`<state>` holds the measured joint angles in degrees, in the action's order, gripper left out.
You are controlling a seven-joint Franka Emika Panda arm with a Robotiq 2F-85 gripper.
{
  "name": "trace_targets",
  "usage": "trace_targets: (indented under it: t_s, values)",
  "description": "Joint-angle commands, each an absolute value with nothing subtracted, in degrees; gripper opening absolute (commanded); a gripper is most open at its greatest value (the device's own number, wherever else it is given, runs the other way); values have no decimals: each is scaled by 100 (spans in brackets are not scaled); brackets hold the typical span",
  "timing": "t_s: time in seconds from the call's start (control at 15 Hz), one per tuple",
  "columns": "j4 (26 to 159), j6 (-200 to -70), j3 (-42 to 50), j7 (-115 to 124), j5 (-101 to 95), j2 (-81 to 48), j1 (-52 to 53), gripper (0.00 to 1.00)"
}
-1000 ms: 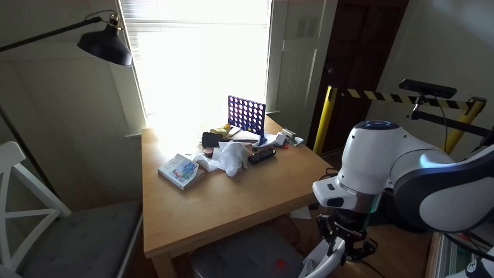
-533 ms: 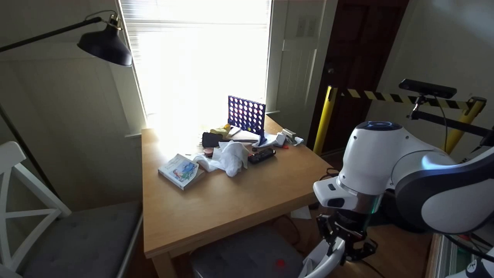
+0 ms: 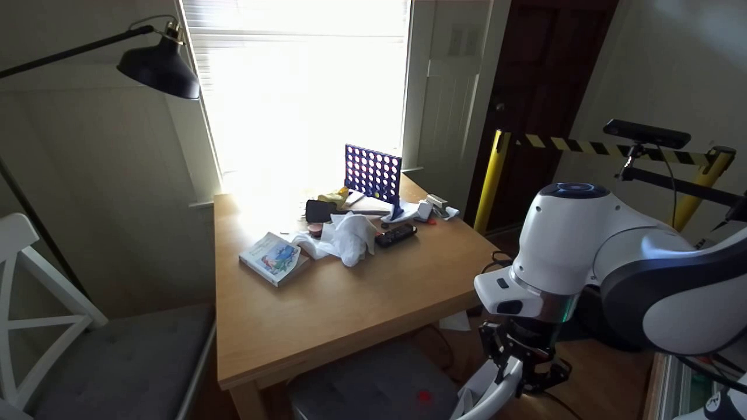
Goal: Pull out the chair
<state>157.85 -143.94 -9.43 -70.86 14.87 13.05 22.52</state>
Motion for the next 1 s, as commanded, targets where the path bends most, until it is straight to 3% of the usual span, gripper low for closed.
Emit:
trace_targets:
  t_s: [0.0, 0.27, 0.33, 0.73, 0.93]
  values:
    - [15778, -13758, -849, -7672, 1277, 1507, 2294, 7]
    - [15783, -13765, -872, -7638, 1283, 1500, 2317, 7]
    - [15783, -13752, -866, -7650, 1314, 1497, 2328, 55]
    - [15773, -13579, -885, -7812, 1321, 1599, 2352, 58]
    - [15723, -13200, -931, -8273, 1127, 1628, 2310, 78]
